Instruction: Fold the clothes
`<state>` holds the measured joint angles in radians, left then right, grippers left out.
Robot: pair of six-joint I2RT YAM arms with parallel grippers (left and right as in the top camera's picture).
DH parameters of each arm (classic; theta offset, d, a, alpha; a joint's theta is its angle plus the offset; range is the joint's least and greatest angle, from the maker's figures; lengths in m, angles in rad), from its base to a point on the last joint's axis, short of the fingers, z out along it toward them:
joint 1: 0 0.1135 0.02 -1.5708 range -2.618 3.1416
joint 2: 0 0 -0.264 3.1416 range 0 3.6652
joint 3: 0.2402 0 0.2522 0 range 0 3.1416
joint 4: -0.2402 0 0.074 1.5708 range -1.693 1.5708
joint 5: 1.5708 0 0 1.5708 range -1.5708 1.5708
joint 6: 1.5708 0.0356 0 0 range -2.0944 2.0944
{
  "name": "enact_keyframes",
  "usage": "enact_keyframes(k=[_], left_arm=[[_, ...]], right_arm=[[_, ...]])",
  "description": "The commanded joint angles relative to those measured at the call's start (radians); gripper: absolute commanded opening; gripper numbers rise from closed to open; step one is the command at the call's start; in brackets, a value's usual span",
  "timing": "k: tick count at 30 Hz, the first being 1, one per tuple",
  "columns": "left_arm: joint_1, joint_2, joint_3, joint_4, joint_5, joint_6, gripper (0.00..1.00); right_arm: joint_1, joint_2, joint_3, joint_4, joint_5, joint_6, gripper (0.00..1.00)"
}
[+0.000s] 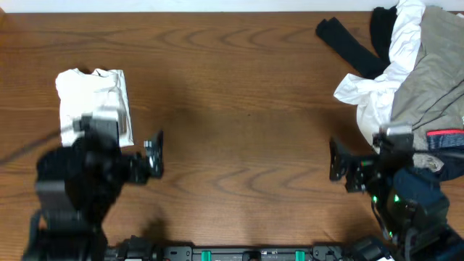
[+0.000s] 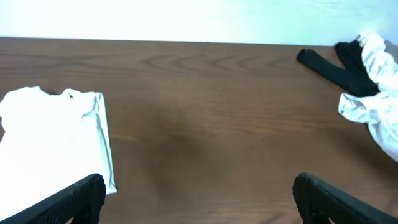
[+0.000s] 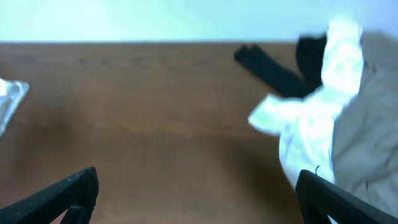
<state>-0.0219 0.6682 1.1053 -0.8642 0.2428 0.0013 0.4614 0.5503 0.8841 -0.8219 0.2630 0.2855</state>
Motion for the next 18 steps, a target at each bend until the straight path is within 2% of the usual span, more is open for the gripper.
enact_keyframes(k=[1,18], left_arm=[[-0.002,-0.068,-0.04,-0.001,-0.008,0.017,0.98],[-0.002,-0.107,-0.04,-0.024,-0.008,0.017,0.98]], right_arm=[[0.011,-0.023,-0.053,-0.037,0.016,0.071,0.99],[0.01,-0.016,-0.096,-0.294,-0.02,0.08,0.99]])
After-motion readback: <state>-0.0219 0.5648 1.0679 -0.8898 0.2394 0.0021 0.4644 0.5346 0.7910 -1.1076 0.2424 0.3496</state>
